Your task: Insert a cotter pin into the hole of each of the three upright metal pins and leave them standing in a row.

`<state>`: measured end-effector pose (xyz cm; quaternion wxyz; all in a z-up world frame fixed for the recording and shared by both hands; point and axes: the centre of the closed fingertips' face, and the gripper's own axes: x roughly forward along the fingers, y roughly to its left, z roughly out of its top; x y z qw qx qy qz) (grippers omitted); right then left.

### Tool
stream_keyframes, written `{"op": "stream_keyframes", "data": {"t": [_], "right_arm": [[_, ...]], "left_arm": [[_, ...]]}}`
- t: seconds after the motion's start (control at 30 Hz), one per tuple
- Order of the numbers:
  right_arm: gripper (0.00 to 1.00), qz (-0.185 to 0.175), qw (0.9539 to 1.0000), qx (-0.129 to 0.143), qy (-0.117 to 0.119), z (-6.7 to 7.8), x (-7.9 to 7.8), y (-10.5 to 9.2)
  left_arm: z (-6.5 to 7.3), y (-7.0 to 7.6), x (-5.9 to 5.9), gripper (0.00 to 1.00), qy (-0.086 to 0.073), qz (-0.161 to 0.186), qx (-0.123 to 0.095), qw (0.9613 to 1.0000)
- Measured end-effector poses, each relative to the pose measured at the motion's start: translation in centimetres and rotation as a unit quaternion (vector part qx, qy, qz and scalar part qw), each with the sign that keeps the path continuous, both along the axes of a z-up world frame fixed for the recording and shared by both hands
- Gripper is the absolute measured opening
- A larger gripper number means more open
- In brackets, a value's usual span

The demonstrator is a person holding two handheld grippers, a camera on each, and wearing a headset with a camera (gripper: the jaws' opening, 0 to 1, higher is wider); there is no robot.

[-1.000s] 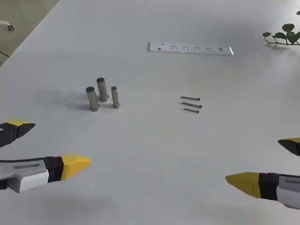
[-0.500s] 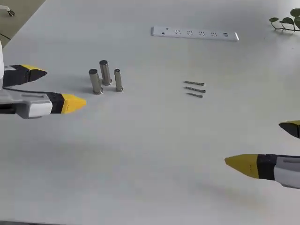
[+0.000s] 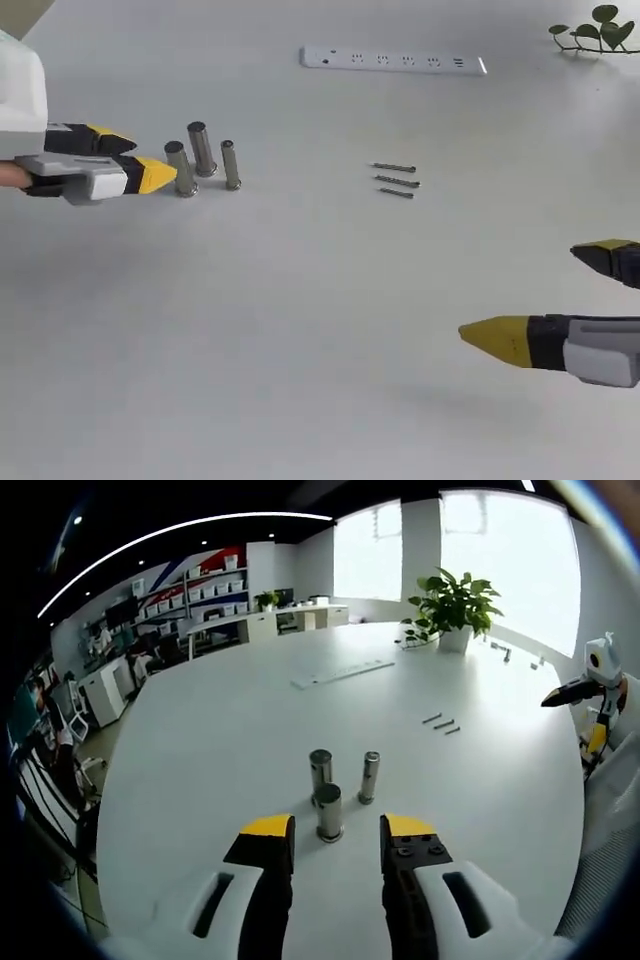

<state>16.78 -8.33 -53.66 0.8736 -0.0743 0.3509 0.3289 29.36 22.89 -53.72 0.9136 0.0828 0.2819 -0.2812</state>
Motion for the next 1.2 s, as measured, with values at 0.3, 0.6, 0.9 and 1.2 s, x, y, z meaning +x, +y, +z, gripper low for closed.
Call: {"op": "stream_keyframes", "data": {"t": [0.3,0.6,0.9,1.2], "right_arm": [[0.94,-0.004,1.0,-0.001,0.003,-0.2,0.3,-0.3],[0.94,-0.016,0.9998,-0.002,0.008,-0.5,-0.1,-0.9],[0.94,-0.02,0.9998,-0.001,0.008,-0.4,-0.4,-1.0],[0.93,-0.015,0.9999,-0.002,0.008,-0.4,-0.4,-0.6]], "left_arm": [[-2.2,-1.1,1.4,0.23,0.017,-0.014,0.002,0.9997],[-3.3,-1.6,2.1,0.17,0.018,-0.019,0.005,0.9996],[-3.6,-1.2,2.8,0.12,0.028,-0.014,-0.019,0.9993],[-3.2,-0.2,3.0,0.1,0.021,0.014,-0.004,0.9997]]}}
